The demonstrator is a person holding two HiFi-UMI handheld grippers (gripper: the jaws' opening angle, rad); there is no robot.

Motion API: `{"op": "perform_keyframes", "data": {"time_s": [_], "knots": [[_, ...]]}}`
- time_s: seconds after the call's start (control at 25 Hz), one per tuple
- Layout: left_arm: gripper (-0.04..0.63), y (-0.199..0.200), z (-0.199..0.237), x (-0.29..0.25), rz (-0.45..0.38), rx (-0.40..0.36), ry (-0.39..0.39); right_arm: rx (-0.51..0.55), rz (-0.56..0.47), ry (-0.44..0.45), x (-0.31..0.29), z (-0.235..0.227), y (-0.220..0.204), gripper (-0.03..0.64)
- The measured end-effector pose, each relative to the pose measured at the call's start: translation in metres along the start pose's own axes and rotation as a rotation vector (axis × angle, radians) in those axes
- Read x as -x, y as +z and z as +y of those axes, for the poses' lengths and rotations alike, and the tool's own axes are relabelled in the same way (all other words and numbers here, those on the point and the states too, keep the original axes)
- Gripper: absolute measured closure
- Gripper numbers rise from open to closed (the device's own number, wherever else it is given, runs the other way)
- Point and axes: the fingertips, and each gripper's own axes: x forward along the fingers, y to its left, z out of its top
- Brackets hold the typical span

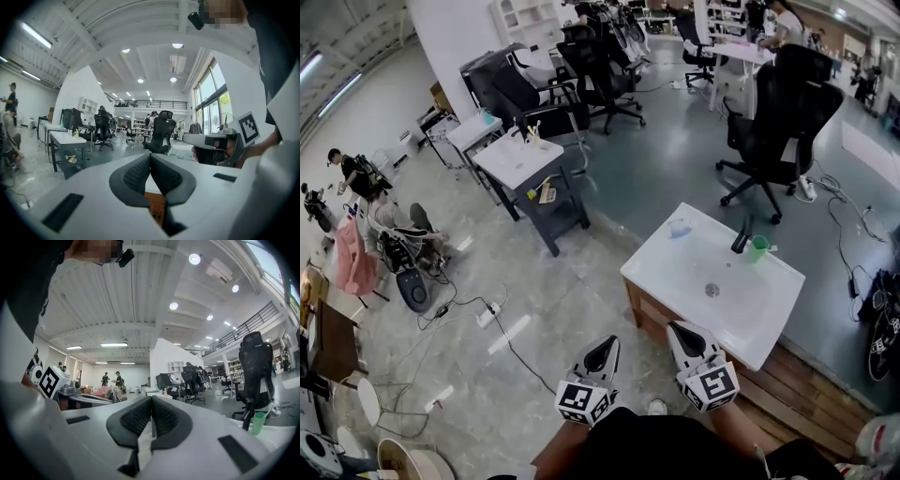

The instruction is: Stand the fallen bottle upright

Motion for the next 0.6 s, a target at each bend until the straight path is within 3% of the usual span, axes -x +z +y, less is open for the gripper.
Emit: {"op": "perform_keyframes", "data": {"time_s": [0.6], "knots": [[0.578, 0.0, 0.072, -0.155, 0.064, -0.003, -0.082, 0.008, 0.048, -0.087, -0.097, -0.105, -0.012, 0.601]]}}
